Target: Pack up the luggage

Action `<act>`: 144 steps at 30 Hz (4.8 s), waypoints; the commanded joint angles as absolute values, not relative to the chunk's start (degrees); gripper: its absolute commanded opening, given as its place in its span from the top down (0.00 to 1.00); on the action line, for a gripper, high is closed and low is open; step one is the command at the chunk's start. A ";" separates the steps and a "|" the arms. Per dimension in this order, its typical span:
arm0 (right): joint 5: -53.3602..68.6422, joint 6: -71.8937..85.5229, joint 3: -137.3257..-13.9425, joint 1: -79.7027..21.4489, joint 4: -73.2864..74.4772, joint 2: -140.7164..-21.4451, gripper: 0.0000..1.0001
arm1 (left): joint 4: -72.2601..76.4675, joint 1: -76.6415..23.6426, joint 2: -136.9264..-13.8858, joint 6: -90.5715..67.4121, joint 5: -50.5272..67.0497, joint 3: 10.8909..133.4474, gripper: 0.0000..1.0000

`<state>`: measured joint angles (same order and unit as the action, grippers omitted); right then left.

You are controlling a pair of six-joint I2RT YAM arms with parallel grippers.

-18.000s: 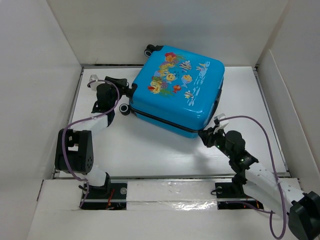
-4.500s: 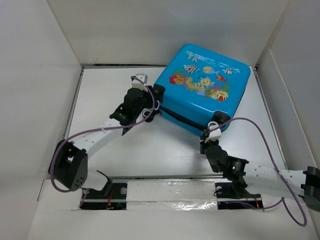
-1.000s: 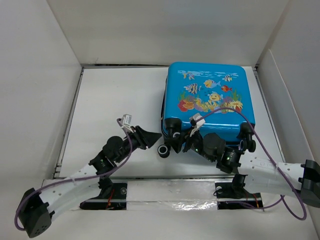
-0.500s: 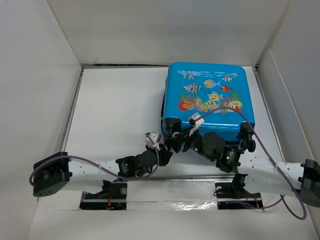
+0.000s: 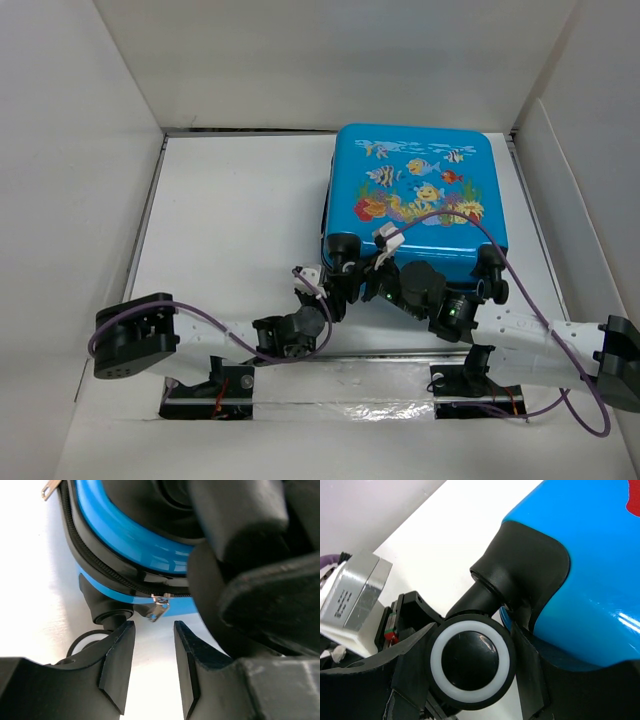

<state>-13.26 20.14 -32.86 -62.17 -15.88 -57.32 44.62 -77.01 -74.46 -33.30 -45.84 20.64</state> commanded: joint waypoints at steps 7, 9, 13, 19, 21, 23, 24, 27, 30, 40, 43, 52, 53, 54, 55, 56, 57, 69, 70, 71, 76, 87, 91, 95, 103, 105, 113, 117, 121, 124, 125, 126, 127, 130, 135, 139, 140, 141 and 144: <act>-10.02 19.78 -35.51 -61.61 -23.38 -57.39 1.00 | 54.23 -78.84 -77.95 -30.67 -52.98 26.01 0.67; -9.58 19.78 -35.33 -61.61 -24.08 -57.83 1.00 | 54.32 -78.84 -79.27 -31.20 -54.75 26.80 0.69; -7.30 19.42 -35.42 -61.61 -24.61 -58.27 1.00 | 54.58 -78.84 -81.03 -30.50 -59.67 29.17 0.72; -4.75 19.78 -34.81 -61.61 -25.66 -58.80 1.00 | 60.46 -80.06 -84.81 -29.01 -63.09 30.85 0.73; -4.40 19.95 -34.54 -61.61 -26.10 -58.71 1.00 | 63.62 -80.59 -85.51 -27.08 -64.50 31.11 0.74; -3.52 19.95 -34.54 -61.61 -26.37 -58.62 1.00 | 66.78 -80.60 -86.22 -25.58 -66.62 31.03 0.75; -2.99 19.95 -34.54 -61.61 -26.63 -58.62 1.00 | 67.41 -80.60 -86.57 -25.40 -67.23 30.94 0.75; -2.11 20.48 -34.63 -61.61 -26.72 -58.97 1.00 | 71.79 -80.60 -87.18 -24.09 -68.47 30.85 0.74; -1.76 20.65 -34.45 -61.61 -26.63 -58.80 1.00 | 78.21 -81.12 -88.77 -19.96 -68.03 31.02 0.70; -2.46 20.83 -32.87 -62.23 -27.95 -58.36 1.00 | 82.26 -81.12 -91.23 -13.01 -71.28 32.70 1.00; -5.17 21.18 -31.47 -62.23 -27.78 -56.43 1.00 | 82.44 -81.12 -89.57 -11.78 -71.46 30.34 1.00; -7.91 19.07 -31.20 -62.23 -21.55 -50.72 1.00 | 69.02 -80.60 -78.86 -21.77 -73.03 19.35 1.00; -8.00 18.81 -31.11 -62.23 -20.92 -50.28 1.00 | 65.86 -80.60 -77.71 -22.67 -72.78 18.55 1.00; -8.09 18.72 -30.94 -62.23 -20.31 -49.84 1.00 | 64.70 -79.55 -75.52 -23.46 -72.43 17.85 1.00; -8.26 18.72 -30.85 -62.23 -19.43 -48.88 1.00 | 63.64 -79.54 -74.54 -24.25 -72.16 17.23 1.00; -8.35 18.81 -30.59 -62.23 -19.16 -48.43 1.00 | 62.76 -79.54 -73.66 -25.39 -70.51 15.92 1.00; -8.61 18.81 -30.32 -62.23 -18.99 -48.08 1.00 | 62.84 -79.54 -72.78 -25.31 -67.97 15.39 1.00; -8.53 17.84 -32.78 -61.70 -18.19 -50.89 1.00 | 74.36 -85.61 -81.12 -18.19 -49.39 18.19 0.81; -8.44 17.84 -32.78 -61.70 -18.63 -51.06 1.00 | 73.83 -85.61 -81.47 -18.19 -49.66 18.63 0.77; -8.18 17.93 -32.78 -61.70 -18.81 -51.24 1.00 | 73.74 -85.61 -81.65 -18.11 -50.70 19.33 0.73; -6.68 17.93 -32.61 -61.70 -20.21 -52.03 1.00 | 74.44 -82.80 -83.75 -17.84 -49.75 20.74 0.67; -3.60 17.49 -33.13 -61.70 -21.27 -52.30 1.00 | 75.68 -81.65 -89.21 -16.17 -52.38 25.49 0.75; -4.13 17.67 -32.70 -61.70 -21.71 -52.21 1.00 | 72.78 -81.65 -88.07 -19.42 -53.78 24.26 0.81; -4.13 17.93 -32.61 -61.70 -22.06 -52.38 1.00 | 70.67 -81.65 -87.98 -20.13 -54.93 23.99 0.79; -3.69 17.93 -32.52 -61.70 -22.15 -52.38 1.00 | 71.53 -79.20 -89.47 -20.22 -53.43 23.91 0.72; -3.25 17.84 -32.43 -61.70 -22.24 -52.47 1.00 | 74.79 -79.19 -89.82 -17.15 -53.96 24.17 0.75; -2.20 18.10 -31.38 -61.70 -23.38 -52.56 1.00 | 79.45 -79.19 -92.20 -12.05 -54.58 27.33 1.00; -2.63 18.54 -30.41 -61.70 -23.55 -51.95 1.00 | 79.02 -79.19 -91.58 -10.55 -56.42 27.69 1.00; -3.69 18.89 -29.62 -61.70 -23.38 -50.63 1.00 | 76.73 -79.19 -89.13 -10.90 -57.74 25.85 1.00; -4.48 19.07 -28.74 -61.70 -22.77 -49.22 1.00 | 72.52 -78.67 -86.24 -13.00 -59.23 23.47 1.00; -4.57 19.07 -28.39 -61.70 -22.42 -48.87 1.00 | 70.86 -78.66 -85.35 -14.31 -59.85 21.90 1.00; -4.83 19.16 -28.21 -61.70 -22.06 -48.08 1.00 | 70.14 -77.97 -84.47 -14.94 -59.85 21.10 1.00; -4.92 19.07 -27.95 -61.70 -21.36 -47.64 1.00 | 68.92 -77.96 -82.64 -15.64 -59.68 20.31 1.00; -5.71 19.34 -26.81 -61.70 -20.31 -46.06 1.00 | 63.55 -76.73 -79.56 -18.72 -60.64 18.81 1.00; -4.84 18.99 -26.28 -61.70 -17.67 -44.56 1.00 | 61.70 -75.06 -75.50 -20.30 -59.16 16.35 1.00; -5.80 19.60 -25.58 -61.70 -17.31 -43.33 1.00 | 62.66 -74.44 -72.70 -18.82 -54.60 14.68 1.00; -6.06 19.69 -25.40 -61.70 -17.66 -43.24 1.00 | 63.19 -74.44 -72.42 -17.94 -48.75 14.59 1.00; -6.41 19.60 -25.57 -61.70 -17.67 -43.42 1.00 | 63.11 -74.44 -72.42 -17.49 -45.82 14.85 1.00; -7.12 18.90 -26.72 -61.70 -17.40 -44.12 1.00 | 62.40 -75.06 -73.74 -17.49 -38.16 16.00 1.00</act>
<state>-7.73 18.22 -25.28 -60.58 -15.20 -44.93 61.76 -74.61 -74.00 -18.26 -47.70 15.03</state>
